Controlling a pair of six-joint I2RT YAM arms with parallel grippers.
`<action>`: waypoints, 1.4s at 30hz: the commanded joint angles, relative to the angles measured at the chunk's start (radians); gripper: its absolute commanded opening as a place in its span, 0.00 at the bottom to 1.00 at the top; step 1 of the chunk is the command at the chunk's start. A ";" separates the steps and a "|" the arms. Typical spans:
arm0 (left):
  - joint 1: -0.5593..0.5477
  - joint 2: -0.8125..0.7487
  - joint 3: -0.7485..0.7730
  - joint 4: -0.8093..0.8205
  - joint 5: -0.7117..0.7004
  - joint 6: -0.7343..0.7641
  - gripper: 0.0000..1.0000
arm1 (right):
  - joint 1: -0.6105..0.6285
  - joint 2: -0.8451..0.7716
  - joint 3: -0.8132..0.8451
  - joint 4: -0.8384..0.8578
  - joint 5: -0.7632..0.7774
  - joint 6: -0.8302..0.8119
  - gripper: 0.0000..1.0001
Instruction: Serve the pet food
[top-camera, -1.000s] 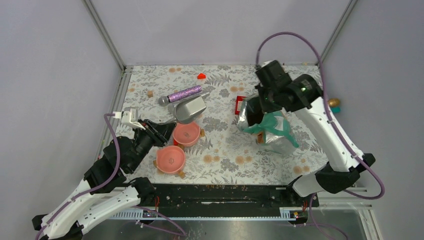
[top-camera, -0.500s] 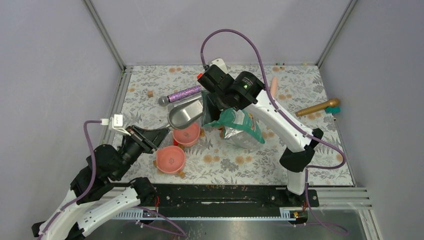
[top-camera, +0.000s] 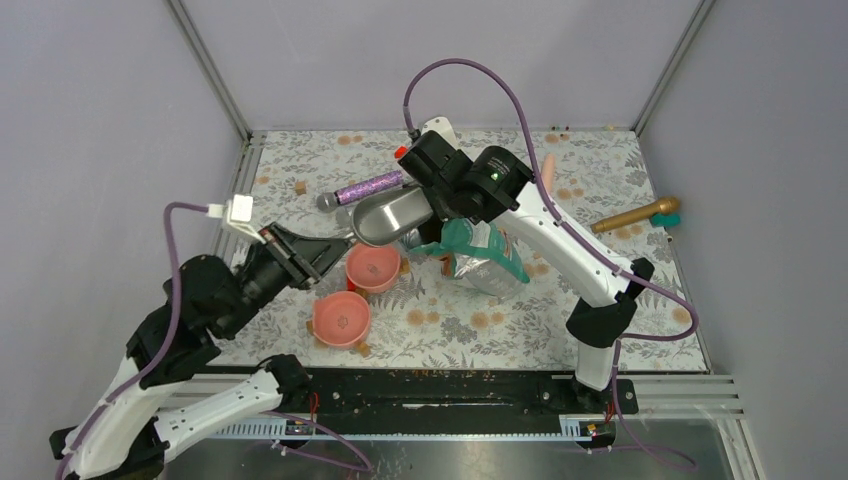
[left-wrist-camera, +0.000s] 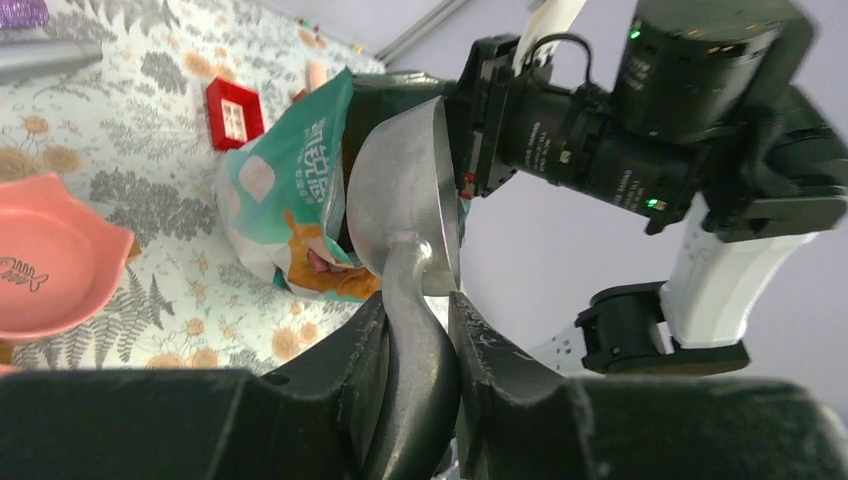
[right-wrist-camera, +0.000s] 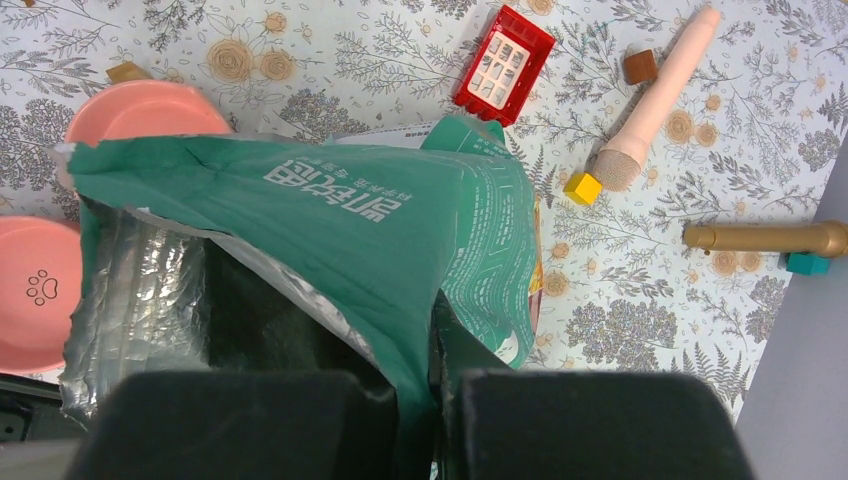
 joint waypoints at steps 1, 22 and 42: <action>0.000 0.133 0.117 -0.065 0.066 -0.026 0.00 | 0.006 -0.045 0.016 0.107 0.040 0.014 0.00; 0.000 0.551 0.418 -0.333 -0.014 -0.261 0.00 | 0.064 -0.037 -0.042 0.131 0.073 0.006 0.00; 0.004 0.834 0.469 -0.964 -0.175 -0.235 0.00 | 0.066 -0.063 -0.099 0.131 0.137 -0.021 0.00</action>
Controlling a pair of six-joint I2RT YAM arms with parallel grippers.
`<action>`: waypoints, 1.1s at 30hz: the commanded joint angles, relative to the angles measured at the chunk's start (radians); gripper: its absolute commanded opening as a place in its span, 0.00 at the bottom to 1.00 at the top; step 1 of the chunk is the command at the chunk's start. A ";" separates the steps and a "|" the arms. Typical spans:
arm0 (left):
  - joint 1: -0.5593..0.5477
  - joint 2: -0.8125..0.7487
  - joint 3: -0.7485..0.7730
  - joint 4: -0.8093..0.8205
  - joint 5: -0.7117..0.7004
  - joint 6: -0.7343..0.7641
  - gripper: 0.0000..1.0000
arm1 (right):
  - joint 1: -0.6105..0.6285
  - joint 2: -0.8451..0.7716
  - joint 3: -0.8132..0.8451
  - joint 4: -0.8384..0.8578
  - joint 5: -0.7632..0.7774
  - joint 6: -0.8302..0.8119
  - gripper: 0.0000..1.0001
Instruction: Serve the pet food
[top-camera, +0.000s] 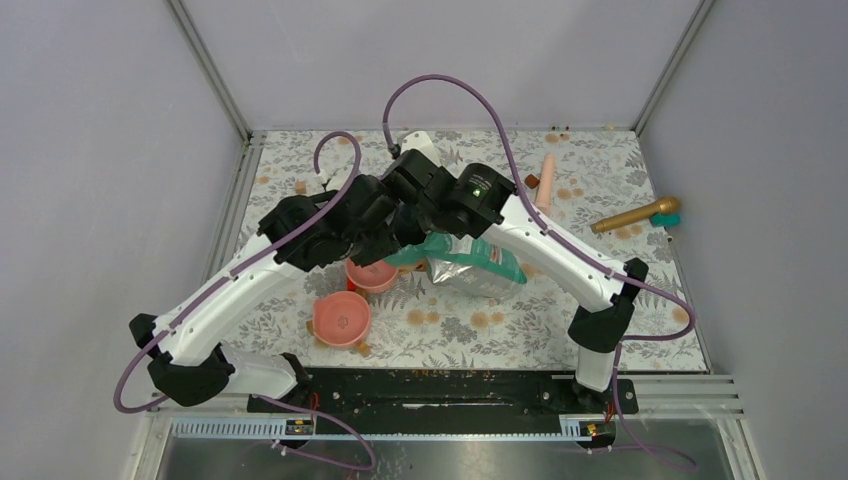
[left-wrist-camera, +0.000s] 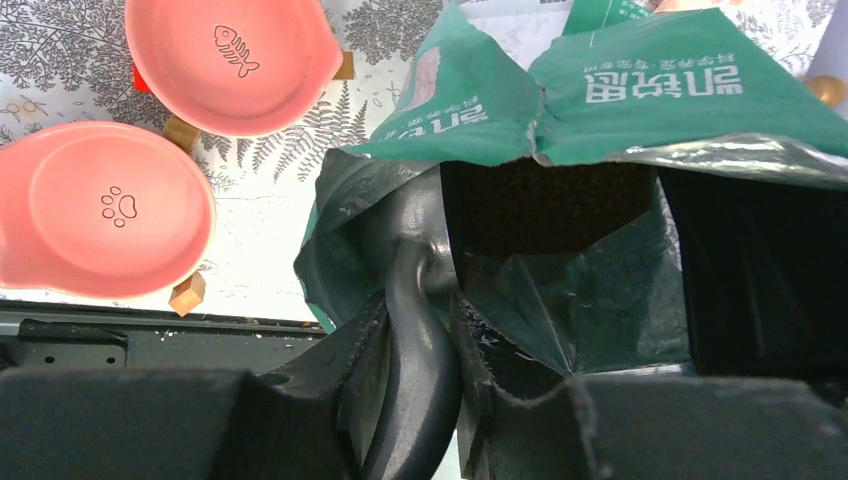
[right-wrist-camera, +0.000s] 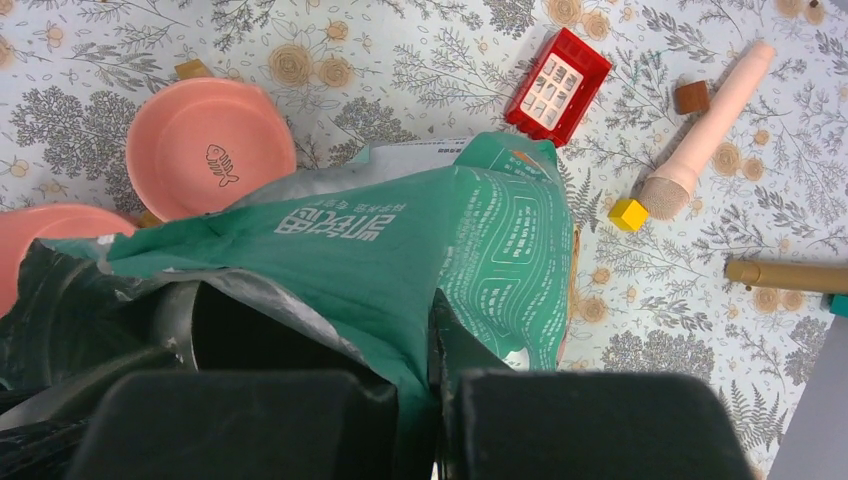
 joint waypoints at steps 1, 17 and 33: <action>0.016 0.024 -0.073 -0.287 -0.082 0.078 0.00 | -0.004 -0.053 -0.009 0.013 0.138 -0.014 0.00; 0.092 -0.005 -0.298 0.332 0.283 0.202 0.00 | -0.004 -0.144 -0.189 0.145 0.134 0.101 0.00; 0.102 -0.429 -0.987 1.437 0.408 -0.078 0.00 | -0.005 -0.430 -0.547 0.512 0.070 0.236 0.00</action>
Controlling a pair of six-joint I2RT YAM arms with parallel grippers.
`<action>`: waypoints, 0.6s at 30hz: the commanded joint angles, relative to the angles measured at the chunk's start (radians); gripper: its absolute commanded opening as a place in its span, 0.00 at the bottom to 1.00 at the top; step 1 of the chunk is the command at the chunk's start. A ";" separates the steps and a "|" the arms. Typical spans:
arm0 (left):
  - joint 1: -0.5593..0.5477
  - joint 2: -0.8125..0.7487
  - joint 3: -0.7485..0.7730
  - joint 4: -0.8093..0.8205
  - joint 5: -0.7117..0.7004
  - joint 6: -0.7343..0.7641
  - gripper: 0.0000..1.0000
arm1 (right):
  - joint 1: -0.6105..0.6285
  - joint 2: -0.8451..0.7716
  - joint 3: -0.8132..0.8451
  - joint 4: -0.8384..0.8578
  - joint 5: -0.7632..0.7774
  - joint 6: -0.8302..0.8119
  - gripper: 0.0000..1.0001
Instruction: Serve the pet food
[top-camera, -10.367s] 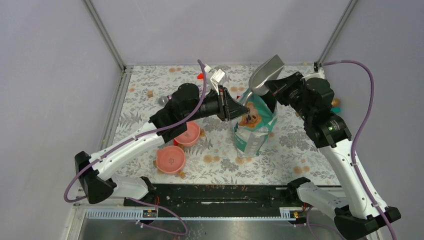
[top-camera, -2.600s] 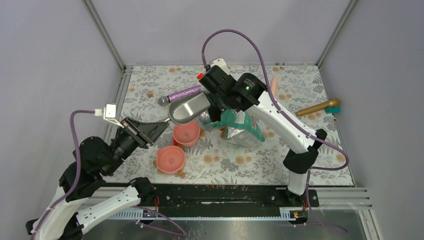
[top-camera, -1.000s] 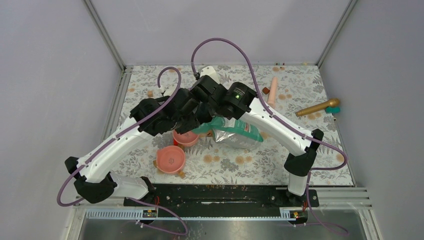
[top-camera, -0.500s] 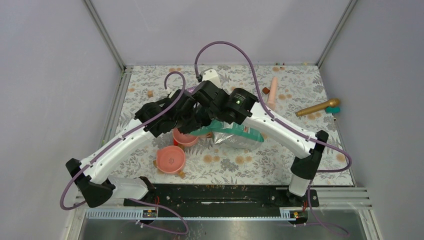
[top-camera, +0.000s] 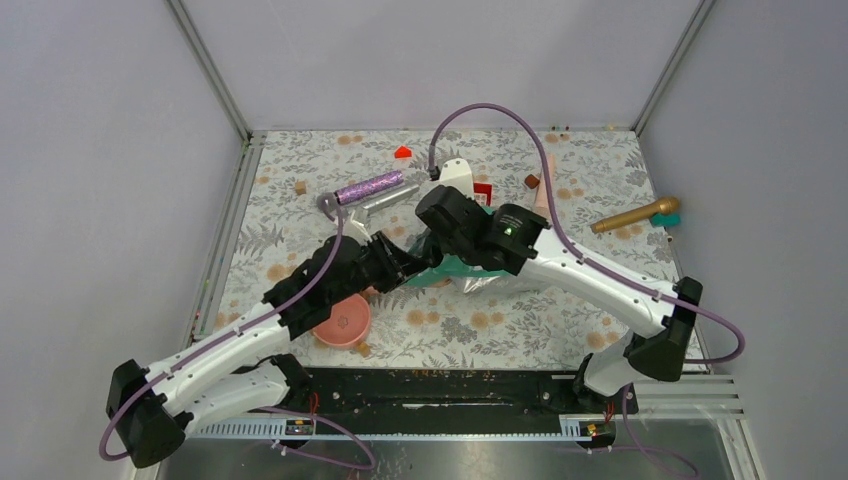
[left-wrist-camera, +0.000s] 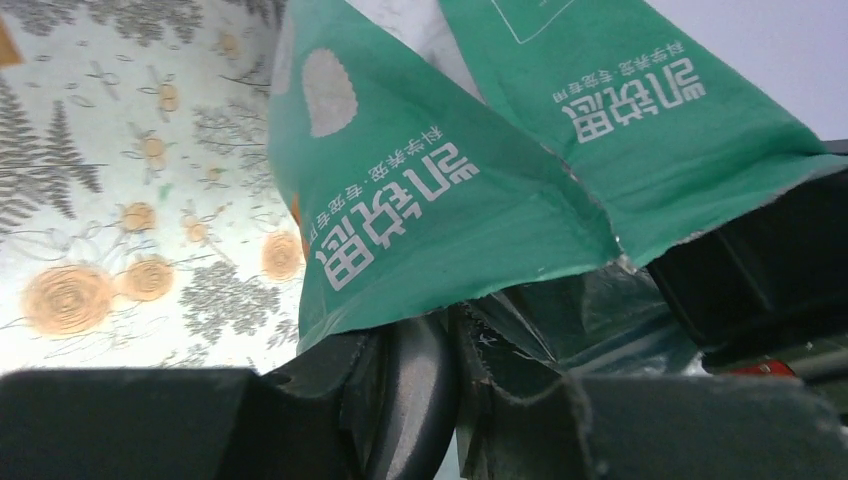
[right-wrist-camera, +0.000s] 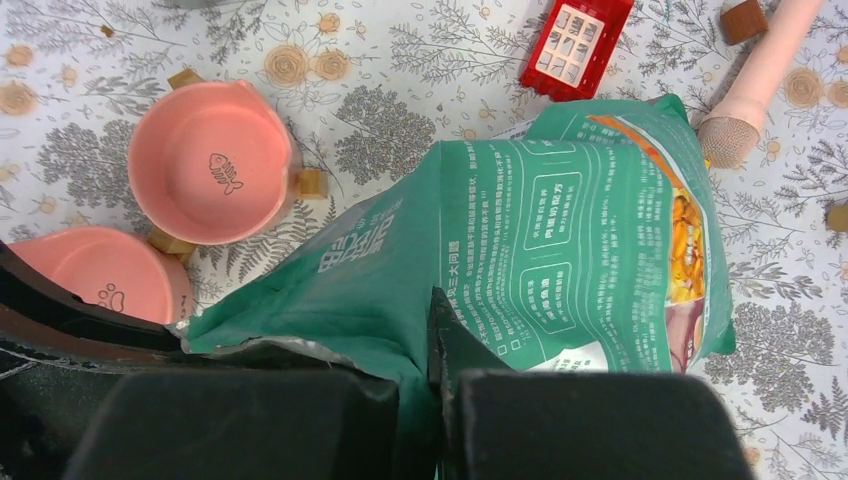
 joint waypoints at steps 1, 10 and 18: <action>0.003 -0.049 -0.067 0.342 0.024 -0.102 0.00 | -0.010 -0.145 -0.001 0.194 0.046 0.074 0.00; 0.003 -0.146 -0.095 0.370 -0.033 -0.143 0.00 | -0.010 -0.179 -0.026 0.218 0.059 0.020 0.00; 0.002 -0.189 0.044 0.240 -0.102 -0.063 0.00 | -0.010 -0.149 0.098 0.074 0.089 -0.184 0.00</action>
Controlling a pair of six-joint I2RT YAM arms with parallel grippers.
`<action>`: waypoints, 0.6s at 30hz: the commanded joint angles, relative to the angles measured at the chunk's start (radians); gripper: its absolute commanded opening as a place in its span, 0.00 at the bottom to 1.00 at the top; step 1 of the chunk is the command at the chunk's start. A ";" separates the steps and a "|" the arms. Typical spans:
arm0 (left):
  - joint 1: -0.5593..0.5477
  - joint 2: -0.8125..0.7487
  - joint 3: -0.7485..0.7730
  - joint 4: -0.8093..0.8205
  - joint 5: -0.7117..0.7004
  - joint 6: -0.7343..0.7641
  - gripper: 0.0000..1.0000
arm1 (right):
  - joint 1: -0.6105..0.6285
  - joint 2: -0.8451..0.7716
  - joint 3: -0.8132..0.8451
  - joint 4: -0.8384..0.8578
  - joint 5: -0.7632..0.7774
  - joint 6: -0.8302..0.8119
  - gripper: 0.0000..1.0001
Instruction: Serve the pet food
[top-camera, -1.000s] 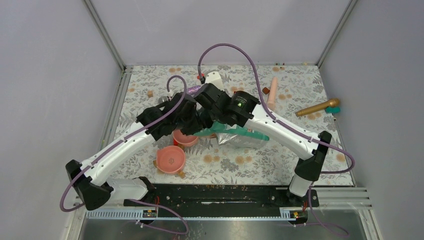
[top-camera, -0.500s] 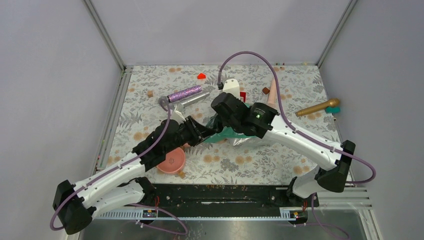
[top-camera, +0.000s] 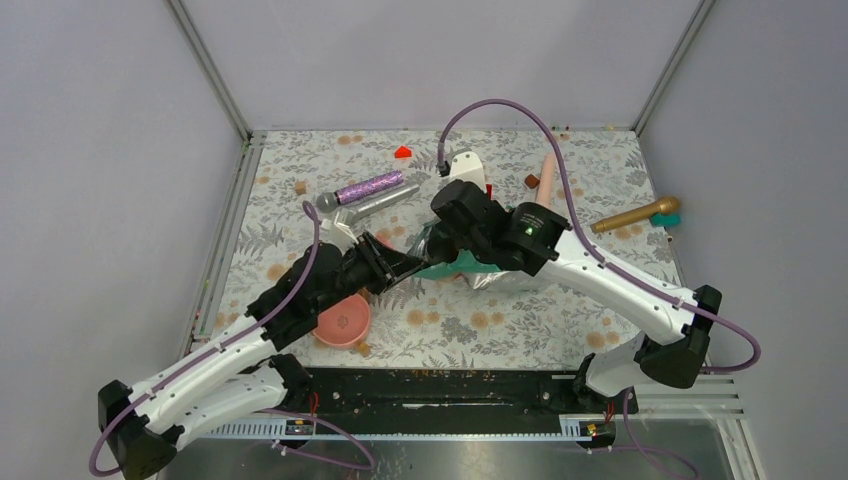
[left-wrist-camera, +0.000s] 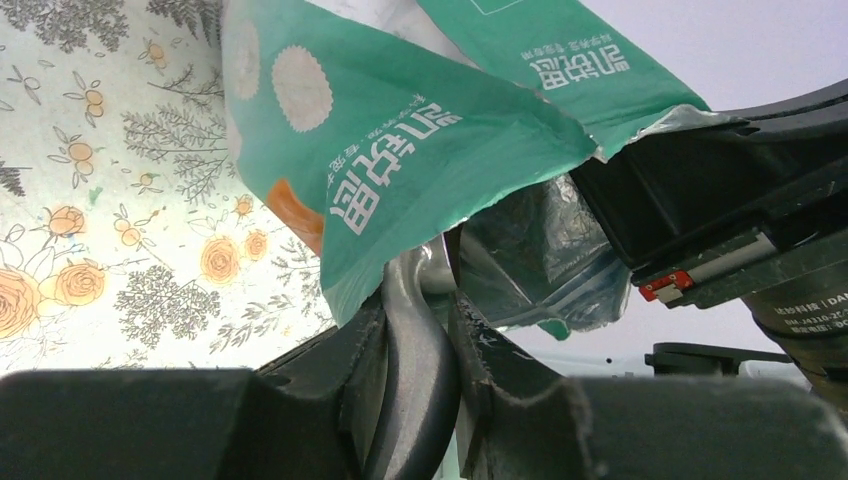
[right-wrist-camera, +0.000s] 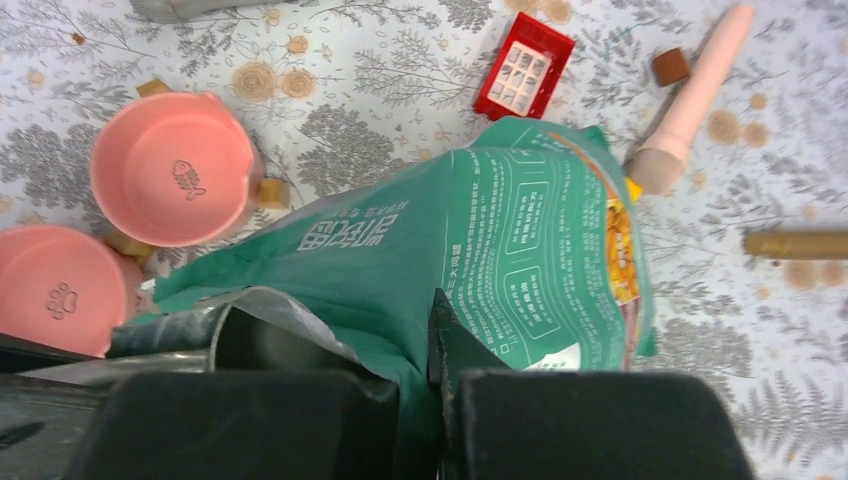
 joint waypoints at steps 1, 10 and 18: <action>0.007 -0.027 0.131 0.164 -0.089 0.012 0.00 | 0.003 -0.046 0.176 0.022 0.063 -0.143 0.00; 0.005 0.155 0.252 0.305 0.013 -0.010 0.00 | -0.015 0.084 0.510 -0.218 0.287 -0.455 0.00; -0.010 0.204 0.352 0.267 -0.017 0.002 0.00 | -0.102 0.073 0.556 -0.222 0.231 -0.581 0.00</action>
